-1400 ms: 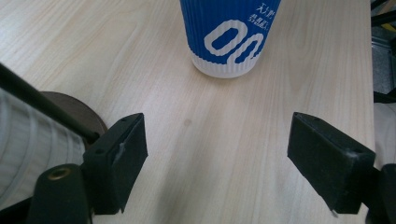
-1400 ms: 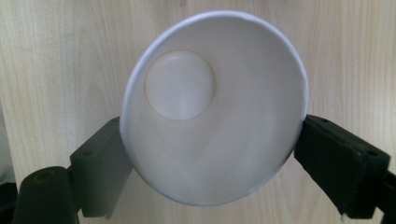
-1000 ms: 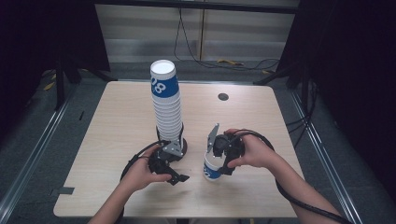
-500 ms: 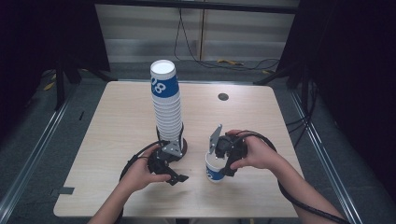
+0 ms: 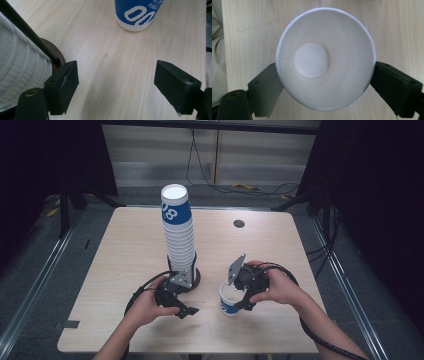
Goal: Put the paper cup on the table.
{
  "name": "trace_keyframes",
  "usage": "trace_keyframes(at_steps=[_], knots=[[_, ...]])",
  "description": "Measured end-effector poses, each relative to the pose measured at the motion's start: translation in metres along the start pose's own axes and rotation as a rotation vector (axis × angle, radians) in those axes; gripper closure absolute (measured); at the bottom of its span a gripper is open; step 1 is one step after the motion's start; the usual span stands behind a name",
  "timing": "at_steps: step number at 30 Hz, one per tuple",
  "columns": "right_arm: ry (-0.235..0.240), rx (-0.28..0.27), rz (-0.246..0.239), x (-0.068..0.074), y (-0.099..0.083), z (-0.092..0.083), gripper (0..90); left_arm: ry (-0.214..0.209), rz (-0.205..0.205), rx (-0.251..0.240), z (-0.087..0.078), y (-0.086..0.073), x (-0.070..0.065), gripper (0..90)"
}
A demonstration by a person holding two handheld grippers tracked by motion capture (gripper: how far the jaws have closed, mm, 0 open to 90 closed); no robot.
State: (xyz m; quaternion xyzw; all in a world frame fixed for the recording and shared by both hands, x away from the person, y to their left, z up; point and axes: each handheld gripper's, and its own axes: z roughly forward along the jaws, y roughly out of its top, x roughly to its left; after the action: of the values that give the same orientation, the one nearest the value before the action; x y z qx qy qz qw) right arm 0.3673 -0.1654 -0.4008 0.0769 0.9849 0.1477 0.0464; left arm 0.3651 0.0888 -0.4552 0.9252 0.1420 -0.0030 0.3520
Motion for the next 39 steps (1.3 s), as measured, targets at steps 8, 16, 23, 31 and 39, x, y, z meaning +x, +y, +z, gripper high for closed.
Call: trace_keyframes(at_steps=[8, 16, 23, 31, 39], knots=[[-0.004, -0.094, 0.024, 0.003, -0.011, -0.005, 12.2, 0.002, -0.015, 0.005, -0.002, -0.001, 0.001, 19.6], [-0.014, -0.184, 0.06, 0.002, -0.03, -0.01, 12.2, 0.007, -0.015, 0.018, -0.002, -0.004, 0.004, 19.5], [0.006, -0.285, 0.117, 0.002, -0.047, -0.013, 12.1, 0.008, -0.024, 0.012, -0.005, -0.007, 0.005, 19.2], [-0.009, -0.328, 0.154, 0.003, -0.06, -0.015, 12.2, 0.017, -0.036, 0.008, -0.009, -0.01, 0.006, 18.8], [-0.015, -0.358, 0.184, 0.005, -0.075, -0.013, 12.7, 0.029, -0.04, 0.013, -0.013, -0.012, 0.01, 18.0]])
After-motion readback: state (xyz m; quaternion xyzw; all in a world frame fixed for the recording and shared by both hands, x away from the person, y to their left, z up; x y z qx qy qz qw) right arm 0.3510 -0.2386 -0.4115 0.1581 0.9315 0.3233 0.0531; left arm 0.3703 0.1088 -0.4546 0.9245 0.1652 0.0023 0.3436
